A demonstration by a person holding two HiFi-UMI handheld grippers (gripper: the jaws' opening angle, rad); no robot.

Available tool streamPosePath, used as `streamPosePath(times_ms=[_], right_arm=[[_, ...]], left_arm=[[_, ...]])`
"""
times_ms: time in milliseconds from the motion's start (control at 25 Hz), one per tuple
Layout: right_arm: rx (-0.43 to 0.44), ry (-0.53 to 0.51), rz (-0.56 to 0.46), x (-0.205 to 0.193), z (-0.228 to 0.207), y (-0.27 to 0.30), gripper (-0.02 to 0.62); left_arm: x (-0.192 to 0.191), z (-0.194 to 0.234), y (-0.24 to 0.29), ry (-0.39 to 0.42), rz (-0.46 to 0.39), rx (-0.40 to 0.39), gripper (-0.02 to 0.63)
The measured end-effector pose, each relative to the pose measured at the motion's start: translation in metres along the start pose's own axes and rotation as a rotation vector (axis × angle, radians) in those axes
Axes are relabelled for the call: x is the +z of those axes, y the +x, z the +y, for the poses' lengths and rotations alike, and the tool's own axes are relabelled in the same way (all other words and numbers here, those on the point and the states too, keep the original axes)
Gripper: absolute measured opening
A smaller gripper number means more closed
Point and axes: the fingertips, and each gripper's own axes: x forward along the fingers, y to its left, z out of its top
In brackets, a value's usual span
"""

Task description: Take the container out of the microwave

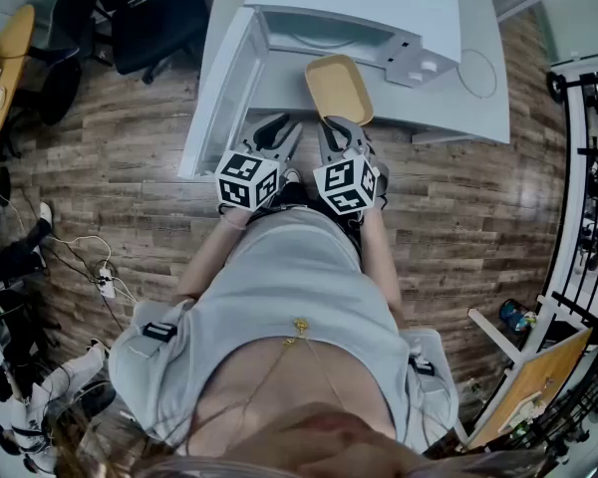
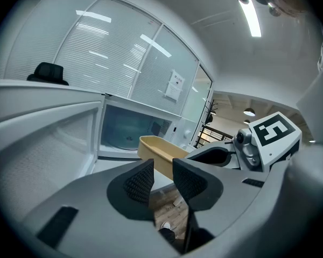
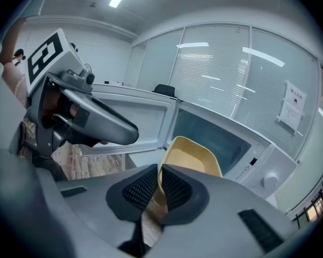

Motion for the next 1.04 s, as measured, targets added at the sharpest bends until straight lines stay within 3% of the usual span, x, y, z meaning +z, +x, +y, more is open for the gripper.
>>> streamPosePath(times_ms=[1040], right_arm=[[0.020, -0.011, 0.024, -0.0043, 0.0083, 0.0017, 0.034]], left_arm=[[-0.0025, 0.0011, -0.0041, -0.004, -0.005, 0.005, 0.124]])
